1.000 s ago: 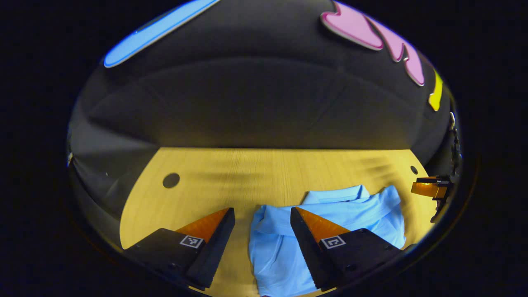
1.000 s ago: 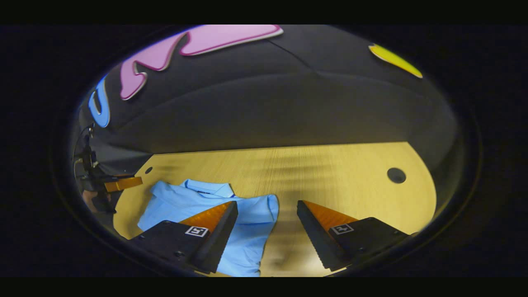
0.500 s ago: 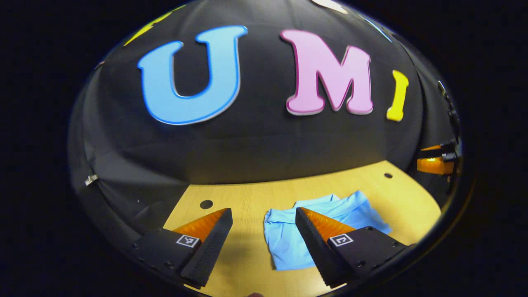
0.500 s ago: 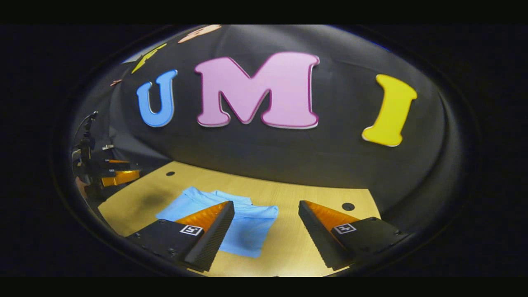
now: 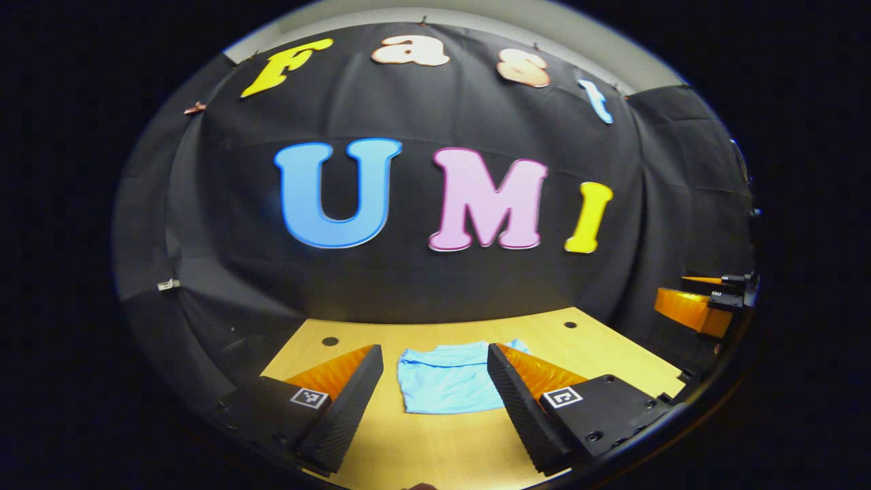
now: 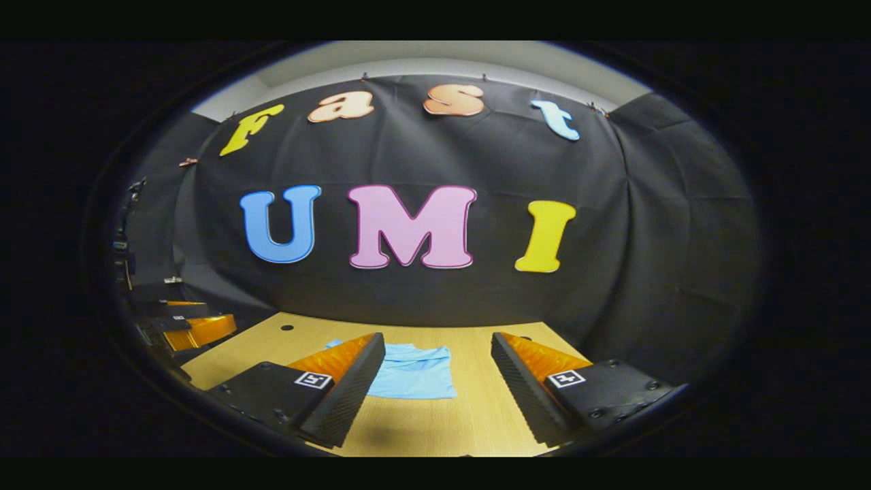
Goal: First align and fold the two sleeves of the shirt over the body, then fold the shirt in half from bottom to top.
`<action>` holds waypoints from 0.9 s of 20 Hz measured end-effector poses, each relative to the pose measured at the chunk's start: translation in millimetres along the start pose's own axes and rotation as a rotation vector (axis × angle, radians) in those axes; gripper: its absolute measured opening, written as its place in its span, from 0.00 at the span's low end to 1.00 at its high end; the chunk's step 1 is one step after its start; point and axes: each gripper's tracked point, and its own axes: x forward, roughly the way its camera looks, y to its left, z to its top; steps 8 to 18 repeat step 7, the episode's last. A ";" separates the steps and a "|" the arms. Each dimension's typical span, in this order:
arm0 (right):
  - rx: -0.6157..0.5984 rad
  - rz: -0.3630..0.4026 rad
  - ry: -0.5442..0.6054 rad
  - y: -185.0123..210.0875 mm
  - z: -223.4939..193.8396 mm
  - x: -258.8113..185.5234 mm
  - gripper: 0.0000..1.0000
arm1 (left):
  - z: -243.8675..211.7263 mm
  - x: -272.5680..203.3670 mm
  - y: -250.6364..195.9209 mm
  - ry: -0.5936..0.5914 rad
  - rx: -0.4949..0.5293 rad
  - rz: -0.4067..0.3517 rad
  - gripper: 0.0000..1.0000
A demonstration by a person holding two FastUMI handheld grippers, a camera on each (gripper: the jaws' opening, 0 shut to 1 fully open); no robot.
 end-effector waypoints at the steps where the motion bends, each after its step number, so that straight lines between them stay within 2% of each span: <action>1: -0.017 -0.001 -0.006 1.2 5.4 -12.6 0.97 | 4.6 -10.2 -10.2 -0.010 0.009 -0.024 0.99; 7: 0.011 -0.032 -0.095 -4.6 50.1 -60.2 0.96 | 43.2 -67.8 -42.1 -0.115 0.016 -0.076 0.98; 18: 0.011 -0.032 -0.095 -4.6 50.1 -60.2 0.96 | 43.2 -67.8 -42.1 -0.115 0.016 -0.076 0.98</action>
